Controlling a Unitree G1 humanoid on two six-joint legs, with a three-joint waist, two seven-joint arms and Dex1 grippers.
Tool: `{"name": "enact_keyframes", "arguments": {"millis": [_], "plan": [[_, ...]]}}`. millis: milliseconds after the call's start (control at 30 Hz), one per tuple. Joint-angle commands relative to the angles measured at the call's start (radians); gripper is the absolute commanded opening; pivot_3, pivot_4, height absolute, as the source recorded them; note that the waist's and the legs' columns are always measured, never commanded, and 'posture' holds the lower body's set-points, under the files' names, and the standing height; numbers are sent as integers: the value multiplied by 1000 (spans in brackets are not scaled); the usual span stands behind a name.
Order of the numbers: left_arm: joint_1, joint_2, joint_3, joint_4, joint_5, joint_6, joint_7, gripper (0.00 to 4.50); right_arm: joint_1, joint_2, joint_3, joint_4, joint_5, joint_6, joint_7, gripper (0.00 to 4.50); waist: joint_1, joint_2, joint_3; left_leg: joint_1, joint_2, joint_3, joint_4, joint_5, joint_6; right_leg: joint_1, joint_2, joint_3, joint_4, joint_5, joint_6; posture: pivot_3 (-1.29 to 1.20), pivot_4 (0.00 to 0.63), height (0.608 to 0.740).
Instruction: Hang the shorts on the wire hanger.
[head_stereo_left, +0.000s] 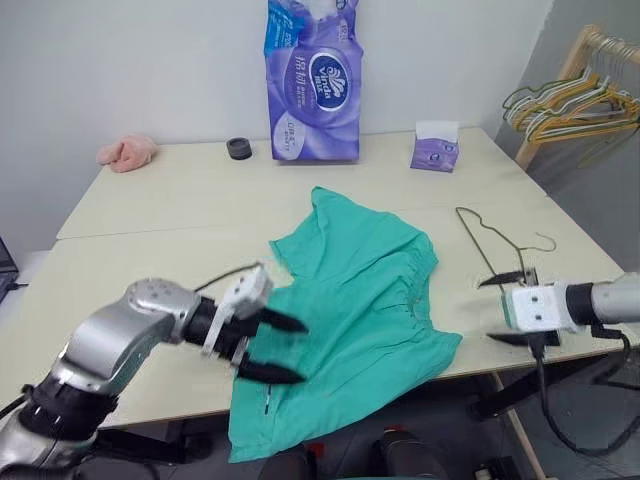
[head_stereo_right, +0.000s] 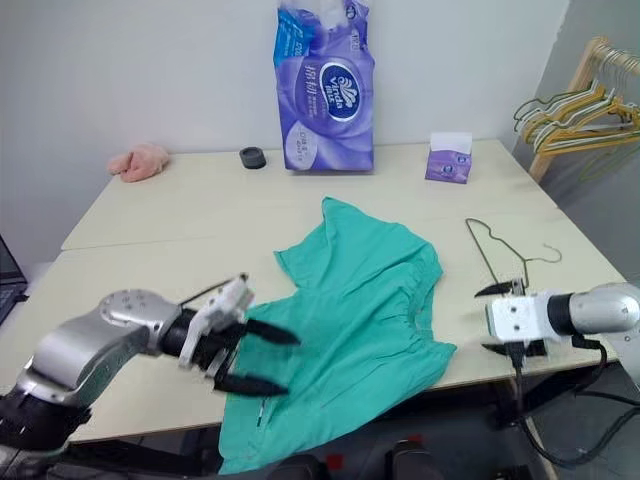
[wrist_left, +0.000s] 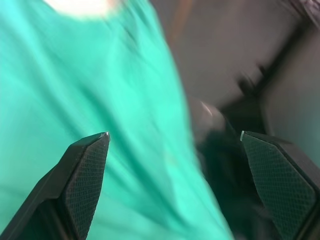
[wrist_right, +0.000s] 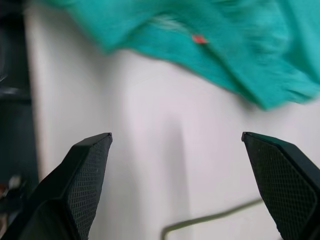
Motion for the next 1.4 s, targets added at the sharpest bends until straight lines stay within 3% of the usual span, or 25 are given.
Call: {"name": "enact_keyframes", "arguments": {"millis": [33,133,300,433,533,867,1000,1200,1333,1400], "plan": [[-30,-21,-23,56,74,-64,35,4462,-56,154,-38,-25,76,308,-163,4500,-8,0,0,0,0,0,0,0,0,0,0,0,0,0,0,-136,55,740],[-18,-27,-36,45,59,-76,-5,4462,-116,322,-75,1,142,624,-298,4500,-23,0,0,0,0,0,-1,0,0,-1,0,1,1,0,-1,-145,53,740],[-20,-48,-21,124,113,-128,37,4462,-248,505,-179,114,267,905,-409,4500,-30,1,-1,-4,-1,0,-1,0,-1,-6,-2,1,1,1,-1,-152,51,740],[-28,-55,-2,159,122,-138,49,4462,-329,568,-227,197,349,1032,-418,4500,-33,1,-1,-4,-1,0,-2,0,-1,-7,-2,1,1,1,-1,-142,48,740],[-28,-53,3,172,127,-145,50,4462,-360,578,-219,249,367,1066,-424,4500,-33,1,-1,-5,-1,0,-3,0,0,-7,-2,1,1,1,-1,-142,48,740],[-24,-54,3,175,138,-167,45,4462,-516,663,-199,562,348,919,-456,4500,-52,1,-1,-5,-1,0,-3,0,0,-7,-2,1,1,2,0,-116,45,740],[-28,-62,7,177,139,-171,55,4500,-552,675,-143,647,288,784,-466,3604,-54,1,-1,-5,-1,0,-4,0,0,-7,-2,1,1,2,0,-108,45,740],[-35,-73,10,185,150,-183,68,4500,-594,638,-37,703,187,608,-431,1601,-55,1,-1,-5,-1,0,-4,0,0,-8,-2,1,1,2,0,-97,49,740],[-35,-81,16,193,161,-197,87,4500,-643,556,108,674,44,445,-377,185,-54,2,0,-5,-1,0,-4,0,-1,-8,-3,1,1,2,0,-94,50,740],[-33,-83,17,196,167,-204,92,4500,-670,532,171,658,-20,382,-358,33,-55,2,0,-5,-1,0,-4,0,-1,-8,-3,1,1,2,0,-95,50,740]]}}
